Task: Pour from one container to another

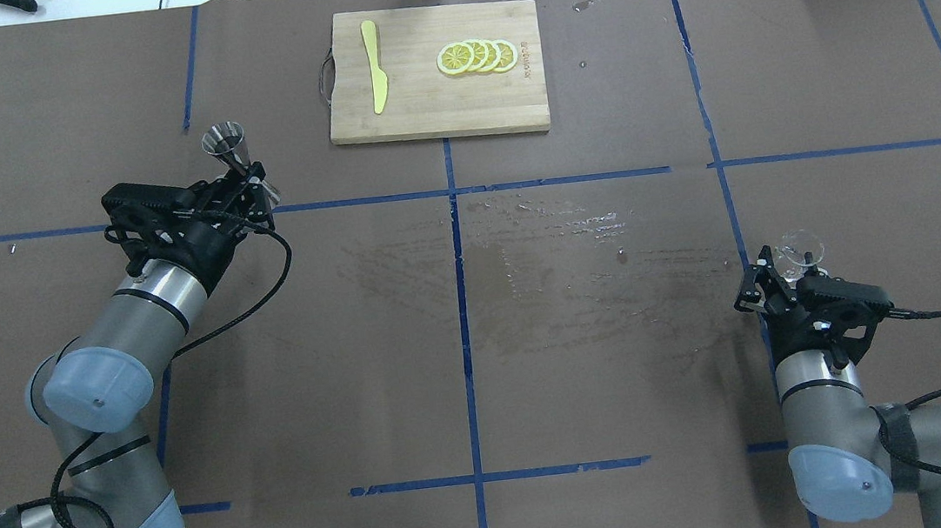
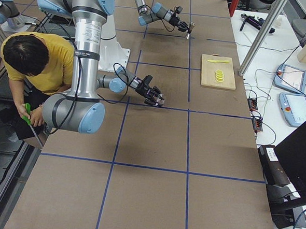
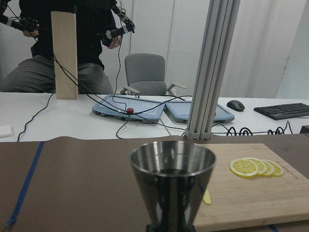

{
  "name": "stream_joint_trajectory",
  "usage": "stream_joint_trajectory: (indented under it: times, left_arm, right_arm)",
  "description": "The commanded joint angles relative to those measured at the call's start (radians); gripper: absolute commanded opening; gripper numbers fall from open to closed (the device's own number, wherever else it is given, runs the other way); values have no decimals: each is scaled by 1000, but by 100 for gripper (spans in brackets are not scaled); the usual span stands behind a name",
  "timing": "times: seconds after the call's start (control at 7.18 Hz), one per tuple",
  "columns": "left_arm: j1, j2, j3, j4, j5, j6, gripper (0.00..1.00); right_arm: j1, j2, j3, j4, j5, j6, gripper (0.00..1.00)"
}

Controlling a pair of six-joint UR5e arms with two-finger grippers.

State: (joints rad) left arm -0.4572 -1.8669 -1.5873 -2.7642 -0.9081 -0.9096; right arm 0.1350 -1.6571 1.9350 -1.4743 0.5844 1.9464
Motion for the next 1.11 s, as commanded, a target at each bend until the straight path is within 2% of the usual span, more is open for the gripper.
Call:
stream_joint_trajectory:
  times: [0.0,0.98]
  left_arm:
    - [2,-2,-8,0,0,-2,0]
    - [3,-2,-23,0,0,-2,0]
  right_arm:
    - [-26,6,-34,0,0,12,24]
    - [-35,25,-71,0,11,23,30]
